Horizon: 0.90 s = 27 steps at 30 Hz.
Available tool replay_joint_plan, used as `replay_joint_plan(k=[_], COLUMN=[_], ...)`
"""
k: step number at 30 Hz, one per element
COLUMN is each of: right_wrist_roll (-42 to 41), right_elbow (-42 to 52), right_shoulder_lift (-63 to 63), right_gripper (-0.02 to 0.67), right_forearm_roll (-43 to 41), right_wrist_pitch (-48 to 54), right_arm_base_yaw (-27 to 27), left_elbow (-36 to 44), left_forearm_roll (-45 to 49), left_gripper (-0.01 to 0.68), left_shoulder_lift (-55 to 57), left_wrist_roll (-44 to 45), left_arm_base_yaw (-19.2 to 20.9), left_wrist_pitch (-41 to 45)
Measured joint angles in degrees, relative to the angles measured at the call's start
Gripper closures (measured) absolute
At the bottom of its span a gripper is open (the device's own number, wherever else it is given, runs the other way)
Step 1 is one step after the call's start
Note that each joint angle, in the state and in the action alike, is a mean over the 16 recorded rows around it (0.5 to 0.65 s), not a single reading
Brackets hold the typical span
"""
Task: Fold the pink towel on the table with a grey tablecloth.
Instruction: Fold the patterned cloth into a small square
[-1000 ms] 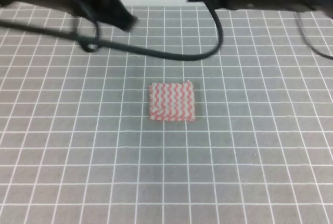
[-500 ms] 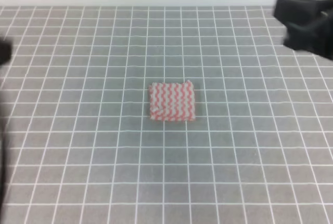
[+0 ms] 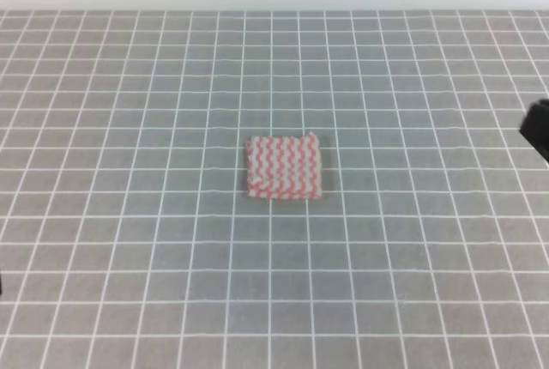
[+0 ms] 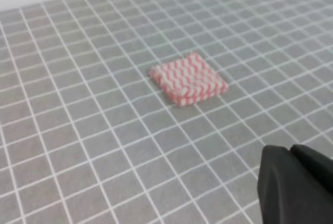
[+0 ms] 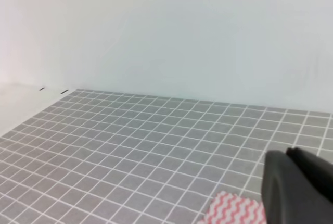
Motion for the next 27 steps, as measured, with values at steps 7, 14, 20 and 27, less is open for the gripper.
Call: replay_joint_plan(k=[7,14,20,27], right_wrist_roll=[0.0,0.0,0.0,0.1], right_elbow=[2.6,2.9,2.9,3.8], right_shoulder_lift=[-3.4,-3.8,-3.6,-3.2], right_gripper=[0.665,0.665,0.665,0.666], right_forearm_roll=[0.1,0.2,0.2,0.2], right_wrist_pitch=[0.1,0.3,0.7,-0.2], right_arm_base_yaw=[0.5,0.5,0.4,-0.1], left_elbow=[7.5,11.2,12.1,12.2], left_forearm_roll=[-1.4,-1.6,-1.6,-1.5], left_gripper=[0.672,0.672,0.672,0.672], left_shoulder_lift=[-3.6,-4.1,-4.1,-4.2], left_wrist_roll=[-0.1,-0.1,-0.1,-0.1], left_arm_base_yaw=[0.0,0.0,0.0,0.0], left_wrist_pitch=[-1.0,-1.0,-1.3,-1.4])
